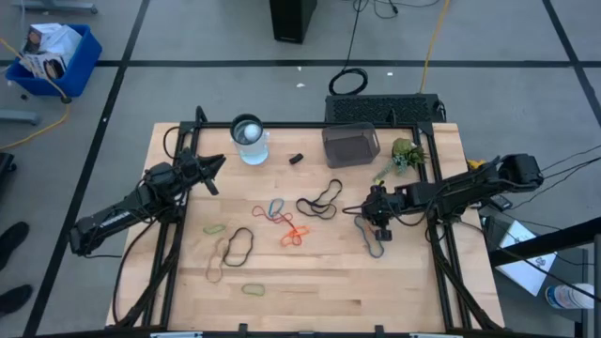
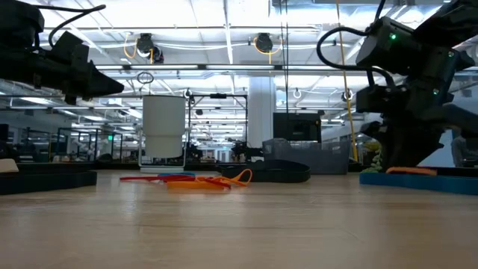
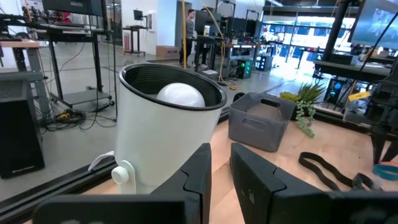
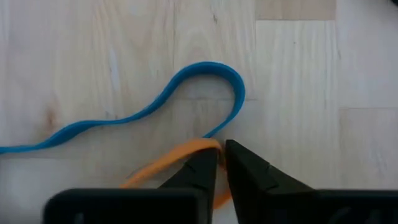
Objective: Pick and place rubber bands into bin
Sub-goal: Put the orange rubber band into the black bin
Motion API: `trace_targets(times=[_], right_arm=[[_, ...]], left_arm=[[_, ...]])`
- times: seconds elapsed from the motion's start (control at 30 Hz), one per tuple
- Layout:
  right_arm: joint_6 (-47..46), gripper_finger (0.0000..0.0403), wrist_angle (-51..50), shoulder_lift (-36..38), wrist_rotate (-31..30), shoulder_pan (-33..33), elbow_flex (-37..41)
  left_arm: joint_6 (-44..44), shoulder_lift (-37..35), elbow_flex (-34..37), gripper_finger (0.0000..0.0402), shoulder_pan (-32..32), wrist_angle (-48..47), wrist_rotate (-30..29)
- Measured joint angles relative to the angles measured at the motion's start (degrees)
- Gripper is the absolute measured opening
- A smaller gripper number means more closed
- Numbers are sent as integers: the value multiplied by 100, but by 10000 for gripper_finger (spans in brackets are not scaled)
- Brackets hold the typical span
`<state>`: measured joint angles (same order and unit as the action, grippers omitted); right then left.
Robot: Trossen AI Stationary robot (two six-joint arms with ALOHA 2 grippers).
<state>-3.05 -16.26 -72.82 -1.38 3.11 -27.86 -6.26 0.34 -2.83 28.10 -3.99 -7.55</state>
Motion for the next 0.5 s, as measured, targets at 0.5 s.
trace_targets(times=[0.5], right_arm=[[-840,1,103,803,-957,-21,22]], left_arm=[[0,0,0,70,0,-1,-2]])
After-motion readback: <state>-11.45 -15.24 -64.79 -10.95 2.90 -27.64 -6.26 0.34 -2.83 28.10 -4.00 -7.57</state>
